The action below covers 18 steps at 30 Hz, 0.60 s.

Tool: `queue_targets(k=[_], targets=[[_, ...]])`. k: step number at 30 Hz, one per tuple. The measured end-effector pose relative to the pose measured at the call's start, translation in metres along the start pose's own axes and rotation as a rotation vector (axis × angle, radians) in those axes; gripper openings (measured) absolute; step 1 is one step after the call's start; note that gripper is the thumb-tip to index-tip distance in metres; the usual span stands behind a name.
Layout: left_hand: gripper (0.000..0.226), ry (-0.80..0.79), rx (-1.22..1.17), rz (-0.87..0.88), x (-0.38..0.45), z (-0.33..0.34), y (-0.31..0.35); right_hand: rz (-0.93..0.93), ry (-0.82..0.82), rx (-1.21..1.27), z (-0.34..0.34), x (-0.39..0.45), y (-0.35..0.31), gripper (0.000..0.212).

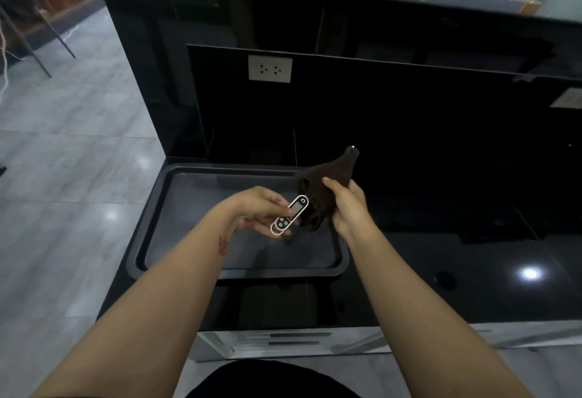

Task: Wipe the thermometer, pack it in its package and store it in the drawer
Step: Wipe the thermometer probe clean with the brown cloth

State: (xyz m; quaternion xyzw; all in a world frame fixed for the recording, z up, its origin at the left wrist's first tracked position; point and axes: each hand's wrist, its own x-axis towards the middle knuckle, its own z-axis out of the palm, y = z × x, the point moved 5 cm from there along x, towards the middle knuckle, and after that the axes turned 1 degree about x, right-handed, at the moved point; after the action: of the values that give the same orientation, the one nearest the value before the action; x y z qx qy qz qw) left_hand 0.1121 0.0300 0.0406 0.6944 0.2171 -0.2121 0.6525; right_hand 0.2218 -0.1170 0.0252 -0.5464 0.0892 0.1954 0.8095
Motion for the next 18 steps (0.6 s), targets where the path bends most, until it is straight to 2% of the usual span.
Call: queue_targets(k=[5,11,15,18], targets=[[0.022,-0.018,0.023,0.002,-0.003,0.001,0.0,-0.044,0.09,0.077,-0.004,0.013,-0.016,0.027],[0.014,0.03,0.033,-0.015,-0.002,-0.004,-0.006,0.032,0.019,-0.114,0.006,0.005,0.004,0.035],[0.014,0.017,0.042,-0.013,-0.004,-0.001,-0.008,-0.003,0.098,0.066,-0.004,0.012,-0.007,0.03],[0.014,0.034,0.02,-0.003,-0.003,0.002,-0.008,-0.008,0.079,0.041,-0.001,0.009,0.0,0.033]])
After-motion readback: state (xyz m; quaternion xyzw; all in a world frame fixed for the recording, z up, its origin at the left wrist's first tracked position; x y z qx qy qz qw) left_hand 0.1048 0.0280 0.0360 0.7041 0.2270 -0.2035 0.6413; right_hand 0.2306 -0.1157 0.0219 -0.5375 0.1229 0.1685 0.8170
